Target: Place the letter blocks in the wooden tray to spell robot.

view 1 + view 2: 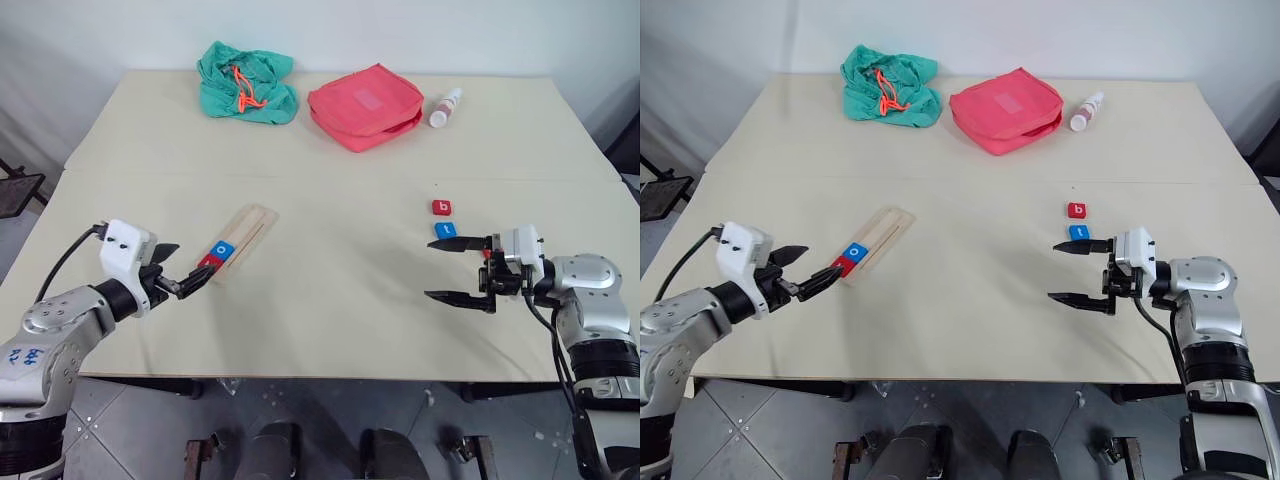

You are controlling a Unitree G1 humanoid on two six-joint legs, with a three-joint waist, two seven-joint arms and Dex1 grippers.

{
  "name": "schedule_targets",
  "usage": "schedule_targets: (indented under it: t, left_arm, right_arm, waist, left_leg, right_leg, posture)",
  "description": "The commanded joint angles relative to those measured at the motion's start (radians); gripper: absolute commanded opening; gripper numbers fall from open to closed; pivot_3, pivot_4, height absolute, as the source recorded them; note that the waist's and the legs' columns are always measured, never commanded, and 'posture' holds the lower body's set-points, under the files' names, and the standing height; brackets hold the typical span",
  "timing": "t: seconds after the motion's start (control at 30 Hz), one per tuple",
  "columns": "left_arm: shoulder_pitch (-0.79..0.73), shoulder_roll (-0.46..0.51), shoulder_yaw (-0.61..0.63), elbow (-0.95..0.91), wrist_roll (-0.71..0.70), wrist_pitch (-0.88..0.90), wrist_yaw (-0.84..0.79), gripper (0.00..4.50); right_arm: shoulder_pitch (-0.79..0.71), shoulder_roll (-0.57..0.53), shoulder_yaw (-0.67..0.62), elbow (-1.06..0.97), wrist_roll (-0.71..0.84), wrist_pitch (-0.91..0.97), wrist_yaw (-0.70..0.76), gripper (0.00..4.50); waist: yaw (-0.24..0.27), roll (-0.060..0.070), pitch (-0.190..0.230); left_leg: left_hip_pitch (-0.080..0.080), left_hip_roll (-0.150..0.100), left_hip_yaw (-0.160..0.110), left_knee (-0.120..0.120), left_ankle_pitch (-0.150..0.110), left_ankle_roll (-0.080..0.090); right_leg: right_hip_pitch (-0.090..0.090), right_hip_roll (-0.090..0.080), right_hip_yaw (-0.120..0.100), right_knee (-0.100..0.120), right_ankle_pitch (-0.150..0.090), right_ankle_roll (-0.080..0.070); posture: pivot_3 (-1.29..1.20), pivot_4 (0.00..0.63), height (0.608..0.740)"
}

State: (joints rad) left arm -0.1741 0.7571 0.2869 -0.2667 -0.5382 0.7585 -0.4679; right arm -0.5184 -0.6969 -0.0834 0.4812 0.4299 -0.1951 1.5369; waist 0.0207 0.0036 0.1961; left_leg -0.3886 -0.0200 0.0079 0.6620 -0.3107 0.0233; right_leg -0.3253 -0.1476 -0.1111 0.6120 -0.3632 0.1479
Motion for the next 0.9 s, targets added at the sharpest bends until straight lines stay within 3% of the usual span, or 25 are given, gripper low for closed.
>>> schedule_targets:
  t: [0.03,0.43,0.9]
  left_arm:
    - [-0.056,0.026,-0.042,0.016,0.026,0.082,0.013,4.5]
    - [-0.171,0.026,-0.164,0.117,0.105,0.152,-0.023,4.5]
    - [-0.281,0.011,-0.309,0.272,0.241,0.099,-0.1,4.5]
  right_arm:
    - [0.027,-0.012,-0.019,-0.057,0.025,0.011,0.021,4.48]
    - [0.074,-0.021,-0.035,-0.118,0.032,0.04,0.0,4.48]
    - [0.09,-0.023,-0.044,-0.136,0.033,0.044,-0.015,4.48]
  waist:
    - [0.0,0.0,0.0]
    - [0.0,0.0,0.0]
    - [0.007,0.0,0.0]
  left_leg:
    - [0.0,0.0,0.0,0.0,0.0,0.0]
    - [0.0,0.0,0.001,0.001,0.0,0.0]
    - [0.001,-0.001,0.0,0.003,0.0,0.0]
  right_leg:
    - [0.0,0.0,0.0,0.0,0.0,0.0]
    - [0.0,0.0,0.001,0.0,0.0,0.0]
    - [0.001,0.0,0.001,0.004,0.0,0.0]
  posture:
    - [0.0,0.15,0.74]
    - [0.0,0.15,0.74]
    - [0.0,0.15,0.74]
